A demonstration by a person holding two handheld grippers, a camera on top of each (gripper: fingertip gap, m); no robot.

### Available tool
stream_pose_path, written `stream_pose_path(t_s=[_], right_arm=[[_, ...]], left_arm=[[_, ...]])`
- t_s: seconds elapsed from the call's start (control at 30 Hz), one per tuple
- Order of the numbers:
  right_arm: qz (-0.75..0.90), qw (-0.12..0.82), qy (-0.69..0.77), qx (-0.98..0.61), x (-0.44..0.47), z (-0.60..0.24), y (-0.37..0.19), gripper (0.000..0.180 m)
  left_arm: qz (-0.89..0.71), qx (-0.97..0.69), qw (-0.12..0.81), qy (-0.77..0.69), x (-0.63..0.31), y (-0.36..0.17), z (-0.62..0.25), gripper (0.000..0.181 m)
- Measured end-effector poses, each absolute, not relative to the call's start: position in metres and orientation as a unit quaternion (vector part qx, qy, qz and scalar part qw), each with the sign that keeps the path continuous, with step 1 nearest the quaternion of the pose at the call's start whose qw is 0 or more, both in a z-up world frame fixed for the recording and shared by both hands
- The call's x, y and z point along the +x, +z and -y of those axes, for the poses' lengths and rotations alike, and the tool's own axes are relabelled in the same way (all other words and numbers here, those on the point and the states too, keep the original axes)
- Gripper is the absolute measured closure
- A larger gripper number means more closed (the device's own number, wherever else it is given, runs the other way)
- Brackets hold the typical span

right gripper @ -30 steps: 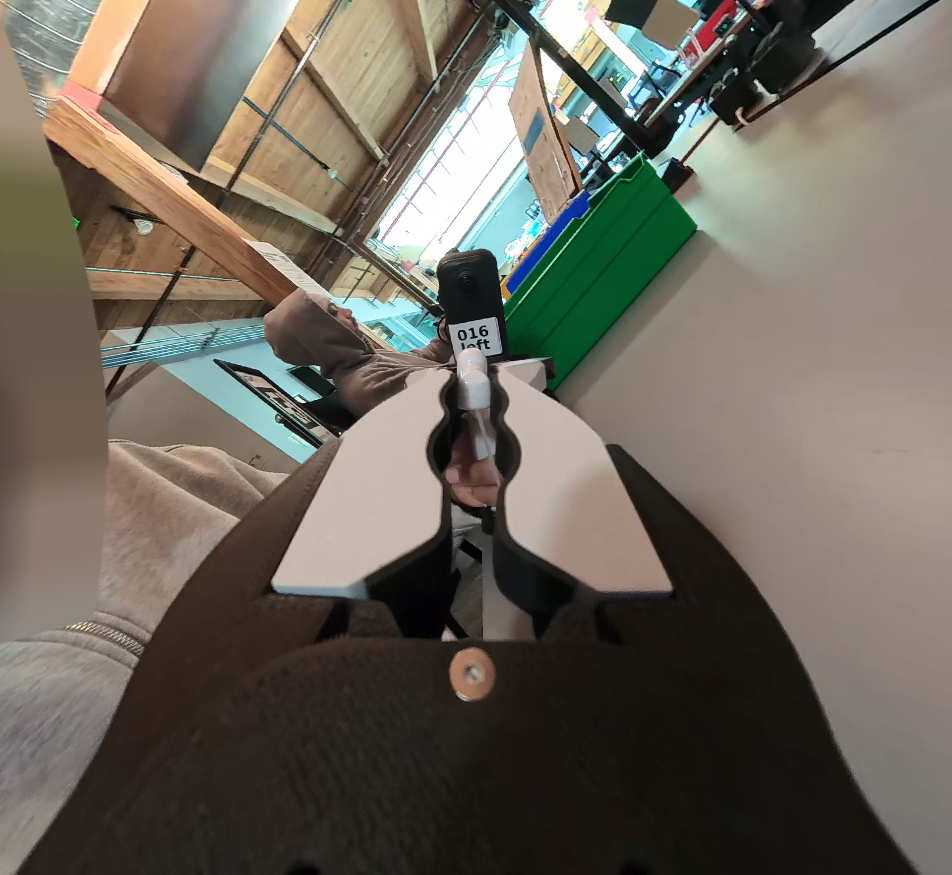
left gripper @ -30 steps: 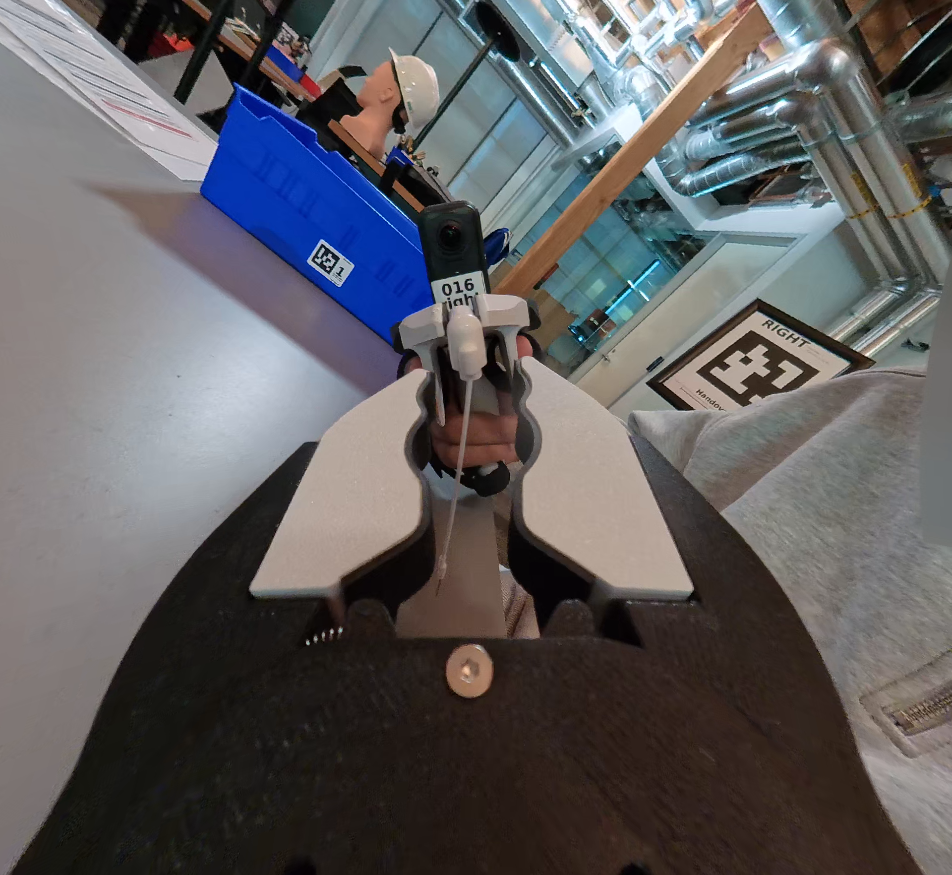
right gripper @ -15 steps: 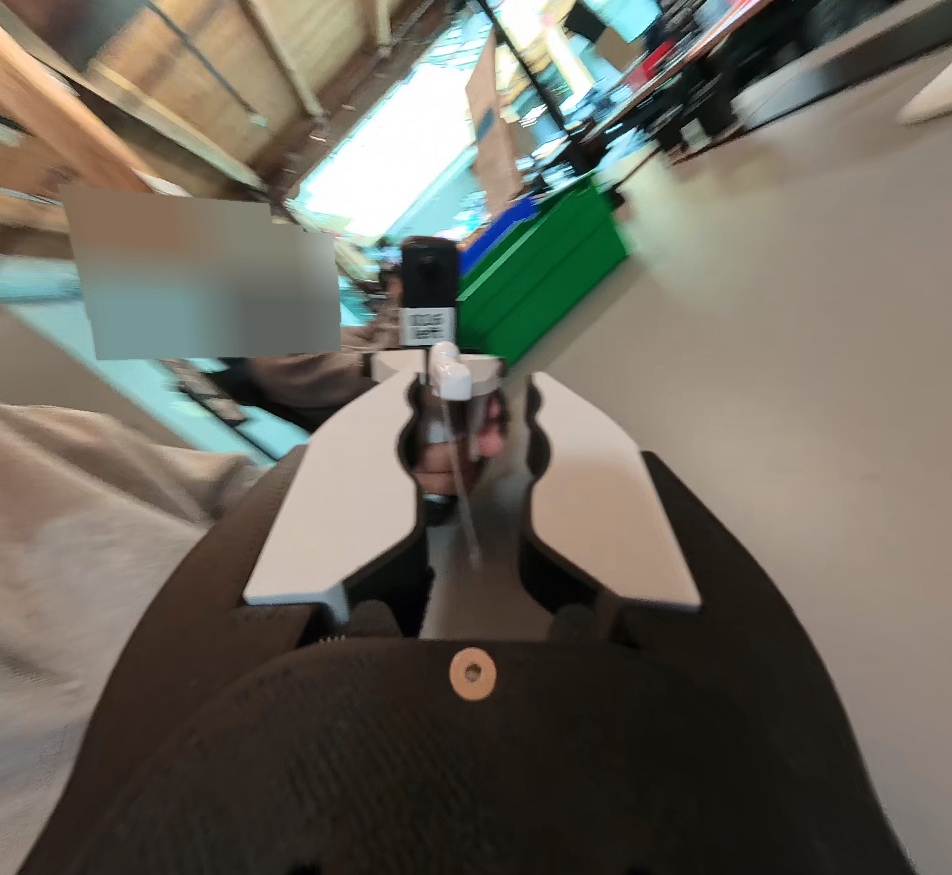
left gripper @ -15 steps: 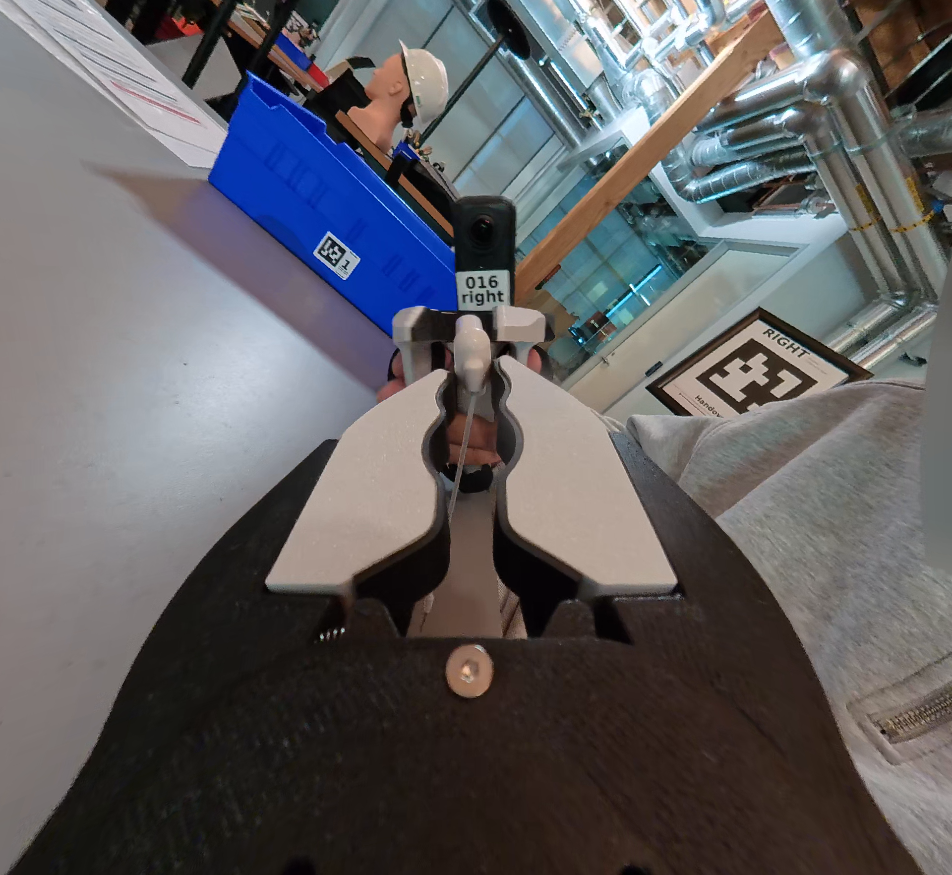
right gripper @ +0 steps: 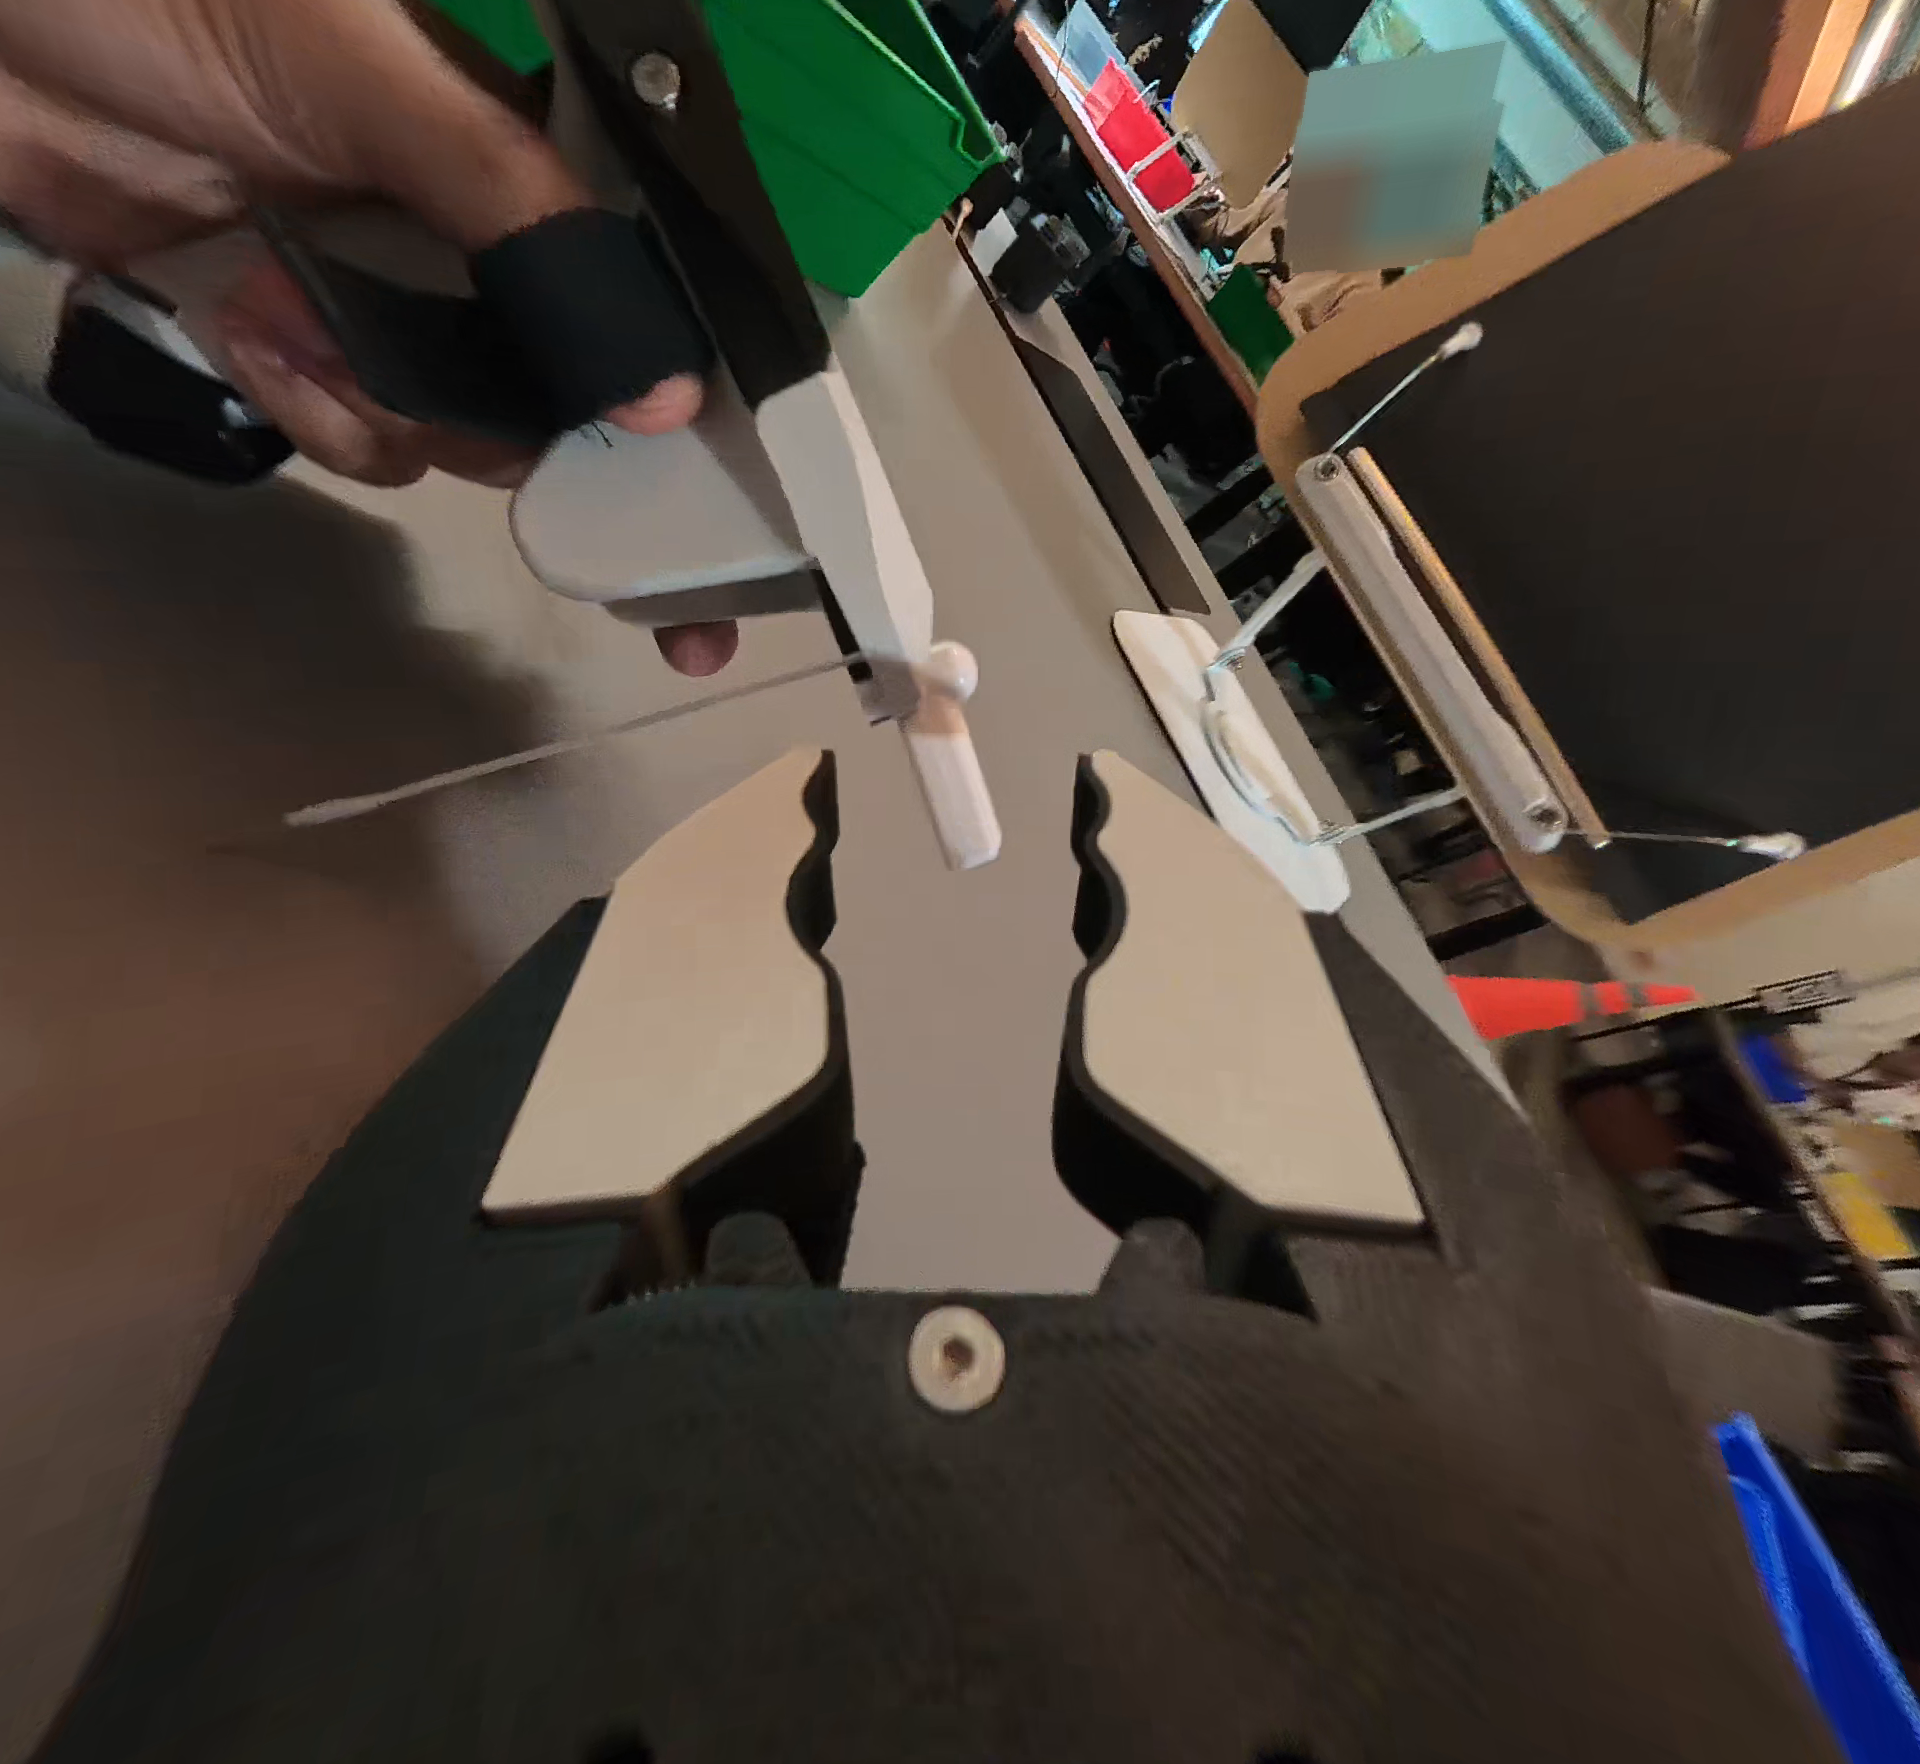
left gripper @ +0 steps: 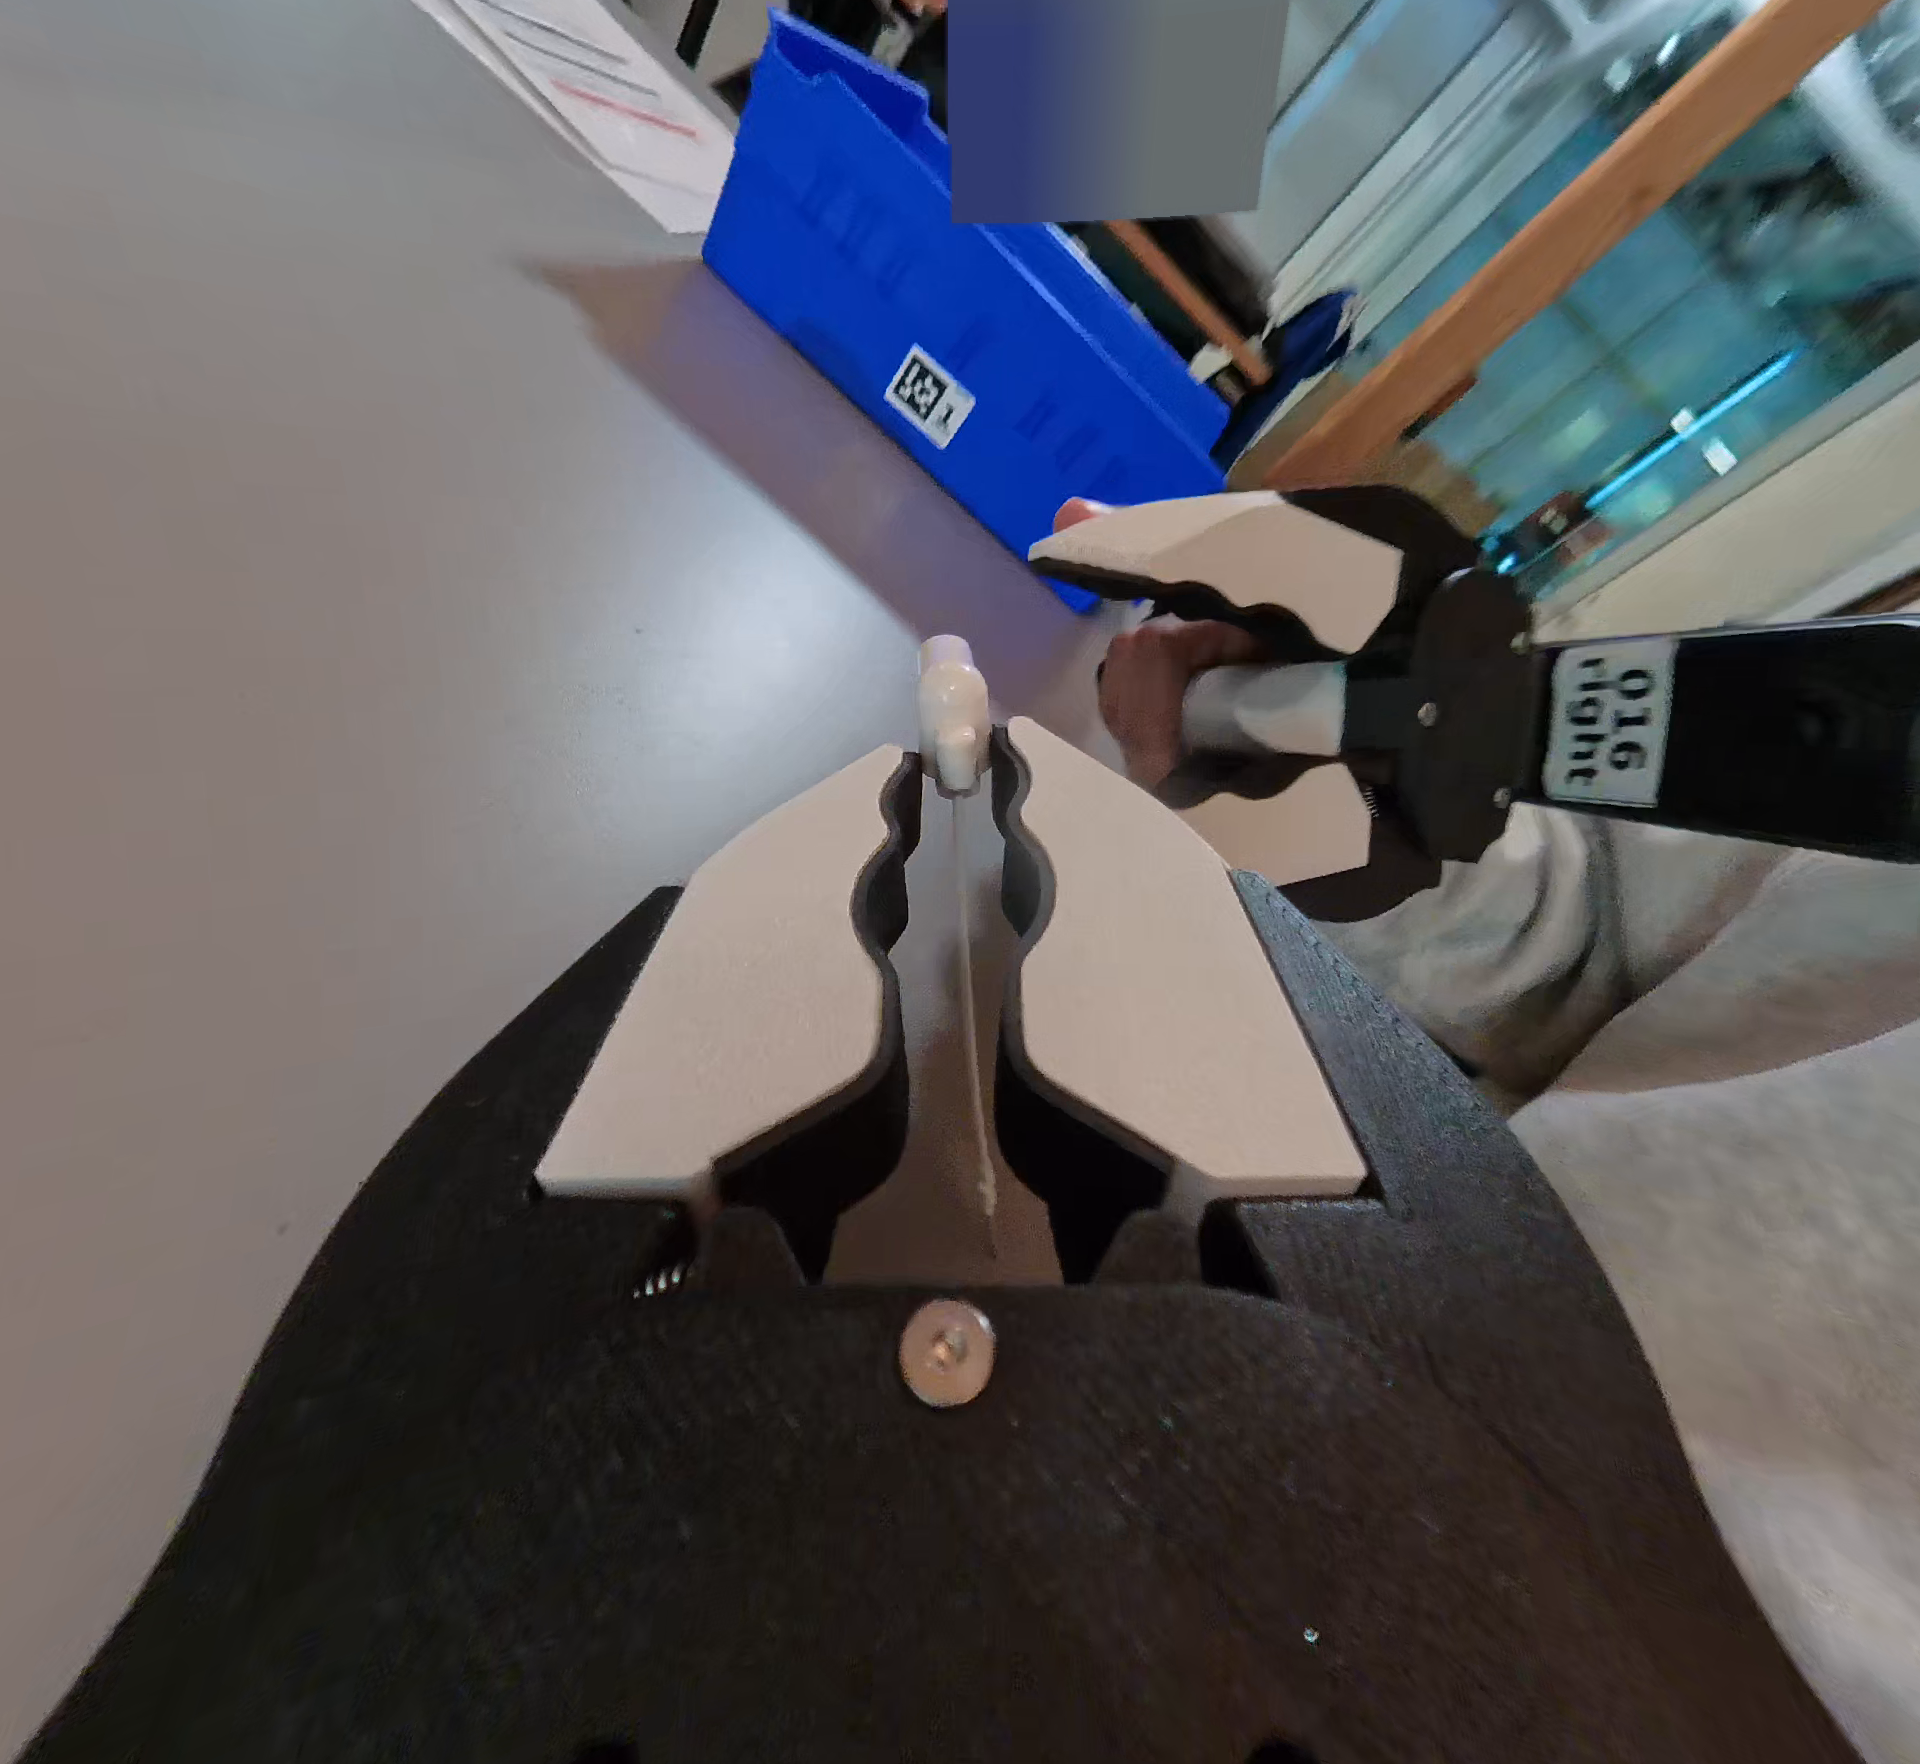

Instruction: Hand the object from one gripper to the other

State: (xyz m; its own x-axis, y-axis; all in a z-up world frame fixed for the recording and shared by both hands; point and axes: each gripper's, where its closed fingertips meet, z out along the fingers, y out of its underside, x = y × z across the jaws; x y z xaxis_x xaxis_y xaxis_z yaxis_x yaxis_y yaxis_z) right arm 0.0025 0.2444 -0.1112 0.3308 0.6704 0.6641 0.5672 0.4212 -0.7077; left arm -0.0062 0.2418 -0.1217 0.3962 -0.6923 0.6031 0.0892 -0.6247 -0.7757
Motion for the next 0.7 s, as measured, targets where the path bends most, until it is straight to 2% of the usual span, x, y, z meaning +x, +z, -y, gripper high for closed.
stream_pose_path(t_s=[0.03, 0.17, 0.33, 0.7], right_arm=[[0.585, 0.614, 0.029, -0.529, 0.002, -0.243, -0.112, 0.137], [0.607, 0.605, 0.005, -0.515, -0.001, -0.24, -0.12, 0.14], [0.623, 0.612, -0.005, -0.486, -0.004, -0.233, -0.119, 0.155], [0.635, 0.604, -0.028, -0.481, -0.003, -0.237, -0.128, 0.154]], left_arm=[[-0.218, -0.747, 0.384, -0.497, -0.004, -0.124, -0.24, 0.166], [-0.259, -0.752, 0.383, -0.469, 0.007, -0.127, -0.231, 0.166], [-0.262, -0.752, 0.37, -0.48, 0.011, -0.129, -0.227, 0.166], [-0.284, -0.754, 0.367, -0.464, 0.013, -0.132, -0.224, 0.165]])
